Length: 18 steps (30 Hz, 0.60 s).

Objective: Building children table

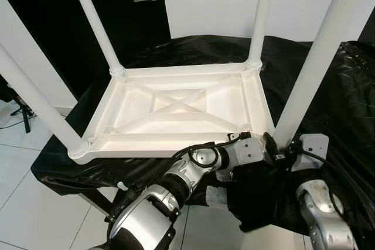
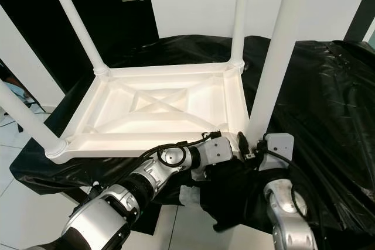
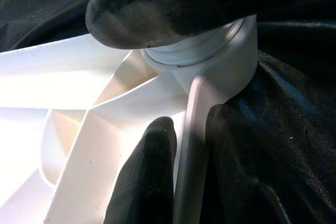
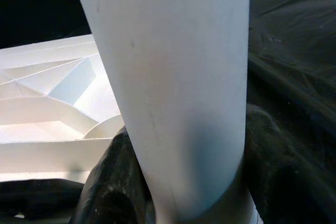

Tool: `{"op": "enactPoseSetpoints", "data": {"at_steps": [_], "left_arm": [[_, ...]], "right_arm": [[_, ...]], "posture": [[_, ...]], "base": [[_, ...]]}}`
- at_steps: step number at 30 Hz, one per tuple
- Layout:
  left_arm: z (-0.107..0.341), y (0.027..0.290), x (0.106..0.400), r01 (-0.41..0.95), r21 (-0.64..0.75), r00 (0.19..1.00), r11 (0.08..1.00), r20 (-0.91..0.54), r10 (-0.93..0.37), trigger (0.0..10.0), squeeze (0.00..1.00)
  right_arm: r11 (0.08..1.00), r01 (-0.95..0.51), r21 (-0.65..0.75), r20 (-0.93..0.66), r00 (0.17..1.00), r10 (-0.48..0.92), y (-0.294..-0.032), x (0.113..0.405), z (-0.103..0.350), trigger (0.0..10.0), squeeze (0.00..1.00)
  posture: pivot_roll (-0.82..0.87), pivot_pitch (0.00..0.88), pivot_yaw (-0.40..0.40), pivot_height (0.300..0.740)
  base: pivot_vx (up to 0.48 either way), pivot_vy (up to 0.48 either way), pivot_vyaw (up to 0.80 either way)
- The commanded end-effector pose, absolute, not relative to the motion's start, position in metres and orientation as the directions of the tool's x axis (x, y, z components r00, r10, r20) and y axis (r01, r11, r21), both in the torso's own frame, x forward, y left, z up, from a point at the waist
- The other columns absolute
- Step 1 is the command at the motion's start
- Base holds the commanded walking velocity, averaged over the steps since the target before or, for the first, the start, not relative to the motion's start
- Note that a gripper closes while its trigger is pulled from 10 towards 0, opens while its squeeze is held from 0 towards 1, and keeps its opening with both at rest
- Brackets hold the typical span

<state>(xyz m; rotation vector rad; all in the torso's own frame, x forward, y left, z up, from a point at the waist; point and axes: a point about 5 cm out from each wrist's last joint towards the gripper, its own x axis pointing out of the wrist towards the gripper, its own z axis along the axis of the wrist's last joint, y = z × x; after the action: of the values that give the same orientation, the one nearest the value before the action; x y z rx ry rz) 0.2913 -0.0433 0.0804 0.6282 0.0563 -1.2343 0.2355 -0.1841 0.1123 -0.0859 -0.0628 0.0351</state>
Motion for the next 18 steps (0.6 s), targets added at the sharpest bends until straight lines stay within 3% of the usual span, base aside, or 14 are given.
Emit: {"op": "enactPoseSetpoints", "data": {"at_steps": [1,5,11,12,13,16,17,18], "left_arm": [[0.033,-0.029,0.274,0.916,0.322,0.386,0.241,-0.536,-0.751,10.0,0.0],[0.031,-0.028,0.272,0.918,0.32,0.378,0.233,-0.54,-0.752,10.0,0.0],[0.03,-0.028,0.271,0.919,0.319,0.377,0.232,-0.542,-0.751,10.0,0.0],[0.029,-0.027,0.271,0.92,0.317,0.377,0.231,-0.544,-0.75,10.0,0.0],[0.028,-0.025,0.27,0.92,0.317,0.376,0.231,-0.547,-0.748,10.0,0.0],[0.027,-0.024,0.27,0.92,0.316,0.375,0.23,-0.549,-0.747,10.0,0.0],[0.027,-0.025,0.27,0.921,0.315,0.375,0.23,-0.549,-0.747,10.0,0.0],[0.027,-0.025,0.27,0.921,0.315,0.374,0.23,-0.549,-0.747,10.0,0.0]], "right_arm": [[0.996,-0.007,-0.091,0.049,0.999,0.012,-0.185,0.232,0.108,0.0,0.0],[0.989,0.096,-0.113,0.098,0.992,-0.085,-0.189,0.231,0.112,0.0,0.0],[0.986,0.127,-0.112,0.099,0.988,-0.116,-0.188,0.231,0.113,0.0,0.0],[0.987,0.115,-0.113,0.089,0.99,-0.105,-0.185,0.231,0.112,2.7,0.0],[0.988,0.097,-0.123,0.079,0.993,-0.088,-0.182,0.232,0.11,10.0,0.0],[0.99,0.06,-0.125,0.068,0.996,-0.052,-0.178,0.233,0.109,10.0,0.0],[0.992,0.024,-0.125,0.066,0.998,-0.016,-0.178,0.235,0.109,10.0,1.0],[0.992,0.018,-0.126,0.067,0.998,-0.01,-0.178,0.235,0.109,10.0,1.0]], "posture": [[0.03,0.0,0.072,0.74],[0.03,0.0,0.078,0.74],[0.04,0.0,0.078,0.74],[0.04,0.0,0.078,0.74],[0.04,0.0,0.079,0.74],[0.04,0.0,0.079,0.74],[0.04,0.0,0.079,0.74],[0.04,0.0,0.079,0.74]], "base": [[0.0,0.0,0.0],[0.0,0.0,0.0],[0.0,0.0,0.0],[0.0,0.0,0.0],[0.0,0.0,0.0],[0.0,0.0,0.0],[0.0,0.0,0.0],[0.0,0.0,0.0]]}}
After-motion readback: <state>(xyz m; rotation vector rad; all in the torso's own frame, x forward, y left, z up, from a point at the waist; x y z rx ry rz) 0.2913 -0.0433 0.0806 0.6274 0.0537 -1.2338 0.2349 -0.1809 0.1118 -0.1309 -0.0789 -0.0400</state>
